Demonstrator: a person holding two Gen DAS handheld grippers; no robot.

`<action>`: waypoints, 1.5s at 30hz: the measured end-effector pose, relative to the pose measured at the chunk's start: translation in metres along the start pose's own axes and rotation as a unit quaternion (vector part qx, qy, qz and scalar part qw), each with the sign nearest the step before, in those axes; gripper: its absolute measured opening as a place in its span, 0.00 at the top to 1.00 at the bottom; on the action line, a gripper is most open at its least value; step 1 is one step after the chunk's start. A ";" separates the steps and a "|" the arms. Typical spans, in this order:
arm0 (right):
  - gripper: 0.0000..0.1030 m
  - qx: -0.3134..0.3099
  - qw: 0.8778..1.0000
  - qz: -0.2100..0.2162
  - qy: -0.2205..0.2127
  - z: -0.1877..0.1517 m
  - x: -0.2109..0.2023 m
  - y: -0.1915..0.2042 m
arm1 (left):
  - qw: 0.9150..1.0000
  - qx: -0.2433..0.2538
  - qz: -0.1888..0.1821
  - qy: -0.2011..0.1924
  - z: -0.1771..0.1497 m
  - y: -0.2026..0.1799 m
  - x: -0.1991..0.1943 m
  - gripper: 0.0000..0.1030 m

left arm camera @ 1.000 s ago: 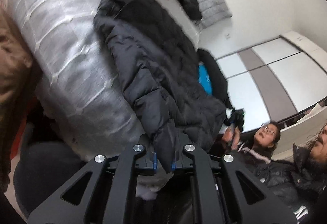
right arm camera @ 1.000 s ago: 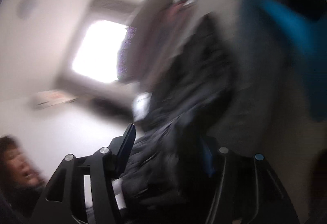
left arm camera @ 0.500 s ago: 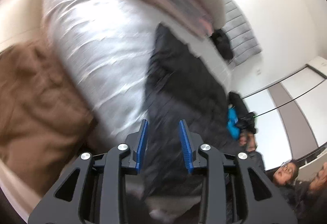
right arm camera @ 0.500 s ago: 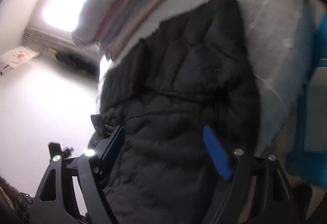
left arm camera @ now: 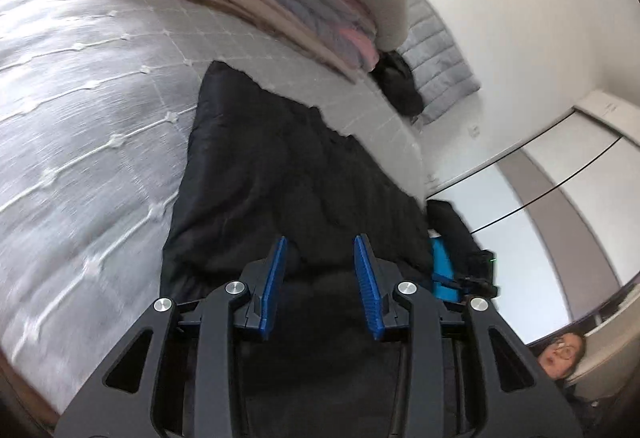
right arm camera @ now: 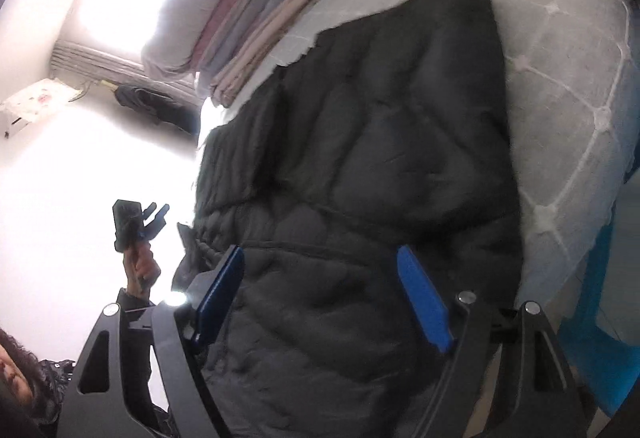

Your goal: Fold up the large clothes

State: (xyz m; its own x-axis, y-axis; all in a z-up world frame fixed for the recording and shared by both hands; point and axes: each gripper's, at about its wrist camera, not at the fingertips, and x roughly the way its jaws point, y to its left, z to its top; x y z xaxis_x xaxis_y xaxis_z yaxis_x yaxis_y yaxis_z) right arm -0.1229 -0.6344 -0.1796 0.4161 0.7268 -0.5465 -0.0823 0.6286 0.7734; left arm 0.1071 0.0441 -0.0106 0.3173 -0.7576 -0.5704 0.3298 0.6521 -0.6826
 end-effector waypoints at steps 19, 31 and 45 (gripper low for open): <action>0.22 -0.053 0.985 0.124 0.108 -0.123 -0.018 0.064 | 0.970 0.088 -0.053 0.220 -0.109 -0.036 0.015 0.52; 0.17 -0.010 0.984 0.171 -0.048 -0.090 -0.056 0.068 | 0.990 0.028 -0.007 0.138 -0.157 -0.011 -0.092 0.47; 0.17 0.009 0.997 0.079 0.011 -0.128 -0.051 0.059 | 0.985 -0.140 0.044 0.091 -0.207 0.069 -0.119 0.43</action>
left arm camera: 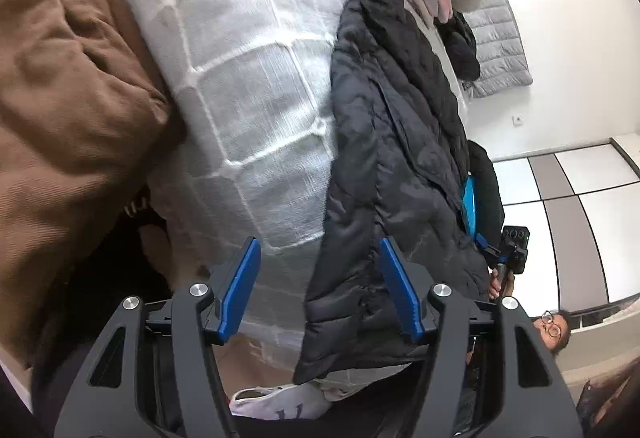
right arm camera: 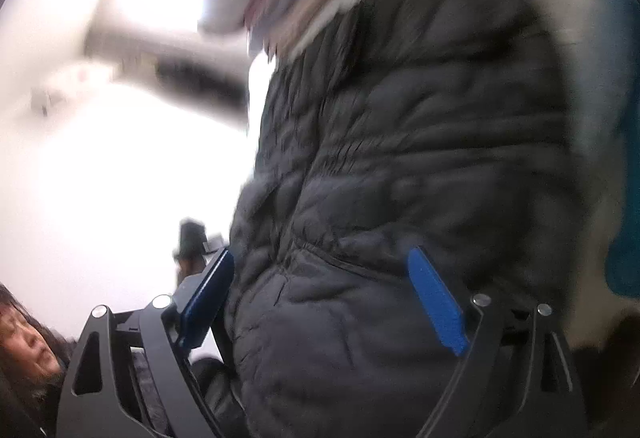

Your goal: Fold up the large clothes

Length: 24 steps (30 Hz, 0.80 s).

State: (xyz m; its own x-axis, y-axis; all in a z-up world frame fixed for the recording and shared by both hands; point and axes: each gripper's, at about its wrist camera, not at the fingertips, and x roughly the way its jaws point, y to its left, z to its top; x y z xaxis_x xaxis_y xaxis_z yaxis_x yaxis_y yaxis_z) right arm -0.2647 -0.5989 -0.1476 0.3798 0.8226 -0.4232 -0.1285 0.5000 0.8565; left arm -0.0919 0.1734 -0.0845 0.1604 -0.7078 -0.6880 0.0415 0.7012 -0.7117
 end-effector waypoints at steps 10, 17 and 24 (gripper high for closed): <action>0.17 0.127 0.989 0.013 -0.077 -0.064 -0.056 -0.070 | 0.994 0.036 -0.052 0.086 -0.041 -0.023 0.071 0.38; 0.17 0.130 0.988 0.061 -0.059 -0.088 -0.030 -0.074 | 0.994 0.070 -0.041 0.080 -0.060 -0.041 0.069 0.43; 0.80 0.098 0.987 0.067 -0.105 -0.115 -0.022 -0.054 | 0.994 0.098 -0.015 0.041 -0.064 -0.065 0.055 0.91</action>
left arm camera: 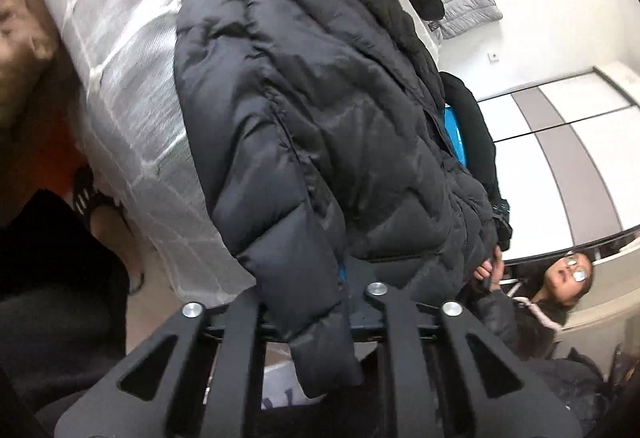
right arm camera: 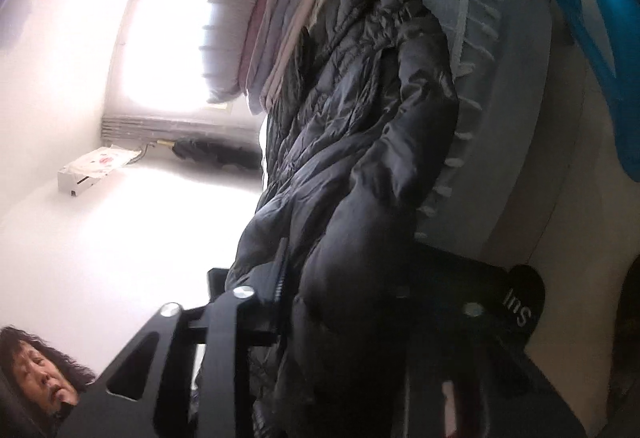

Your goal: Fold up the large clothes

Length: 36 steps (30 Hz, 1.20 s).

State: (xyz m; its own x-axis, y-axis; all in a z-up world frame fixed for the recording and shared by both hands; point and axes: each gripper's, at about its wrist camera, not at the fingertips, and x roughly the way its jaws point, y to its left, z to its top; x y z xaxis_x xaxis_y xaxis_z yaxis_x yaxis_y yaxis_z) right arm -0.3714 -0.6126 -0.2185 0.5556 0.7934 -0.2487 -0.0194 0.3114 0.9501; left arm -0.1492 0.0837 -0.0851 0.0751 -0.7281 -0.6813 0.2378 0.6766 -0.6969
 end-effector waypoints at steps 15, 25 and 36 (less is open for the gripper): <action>0.89 -0.037 0.981 0.154 -0.109 -0.034 -0.031 0.052 | 0.990 0.031 -0.107 -0.088 -0.029 -0.060 -0.094 0.94; 0.88 -0.034 0.978 0.168 -0.121 0.086 -0.009 0.076 | 0.974 0.021 -0.157 -0.162 0.101 -0.075 -0.111 0.94; 0.41 0.148 0.981 -0.045 -0.121 0.280 0.125 0.012 | 0.971 -0.163 -0.086 -0.150 0.348 0.023 0.038 0.83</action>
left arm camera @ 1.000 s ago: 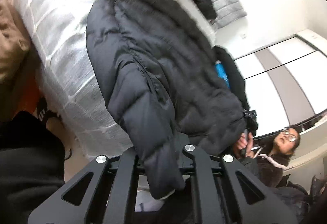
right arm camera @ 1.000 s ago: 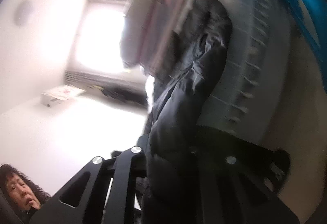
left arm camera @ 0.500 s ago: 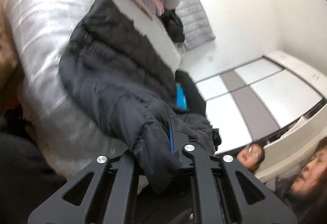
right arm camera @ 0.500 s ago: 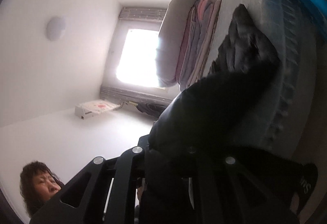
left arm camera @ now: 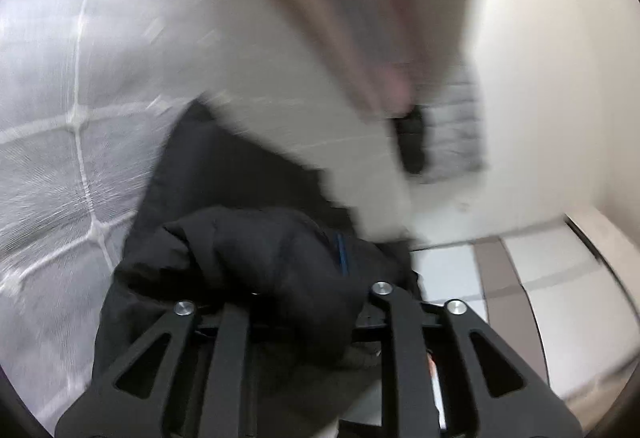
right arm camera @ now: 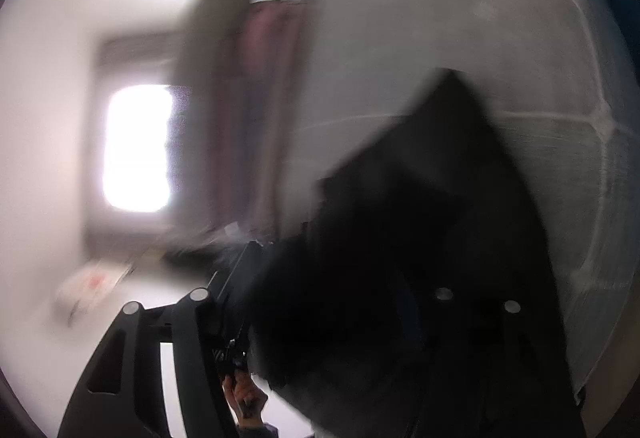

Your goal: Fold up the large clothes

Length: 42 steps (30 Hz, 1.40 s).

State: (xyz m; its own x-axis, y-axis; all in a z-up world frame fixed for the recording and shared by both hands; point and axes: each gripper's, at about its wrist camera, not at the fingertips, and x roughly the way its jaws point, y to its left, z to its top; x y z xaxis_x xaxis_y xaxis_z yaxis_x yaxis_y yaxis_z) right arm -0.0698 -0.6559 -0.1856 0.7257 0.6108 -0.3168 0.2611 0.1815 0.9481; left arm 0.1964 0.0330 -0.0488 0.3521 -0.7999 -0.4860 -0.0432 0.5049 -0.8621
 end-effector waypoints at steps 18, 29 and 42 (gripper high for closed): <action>0.27 -0.215 0.955 0.027 0.204 -0.108 0.140 0.128 | 0.984 0.130 -0.098 -0.066 -0.048 -0.086 -0.039 0.29; 0.23 -0.279 0.956 -0.087 -0.010 -0.083 0.110 0.155 | 0.921 0.330 0.066 -0.197 -0.100 -0.140 -0.021 0.28; 0.19 -0.298 0.926 -0.226 -0.057 -0.053 0.136 0.096 | 0.915 0.326 0.162 -0.172 -0.066 -0.111 0.047 0.14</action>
State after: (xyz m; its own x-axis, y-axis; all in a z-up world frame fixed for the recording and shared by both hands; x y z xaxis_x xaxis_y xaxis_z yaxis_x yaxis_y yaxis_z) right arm 0.0201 -0.5147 -0.1362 0.6998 0.2891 -0.6532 0.1818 0.8122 0.5543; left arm 0.1566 -0.0820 0.0144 0.6979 -0.4812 -0.5305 0.3302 0.8734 -0.3579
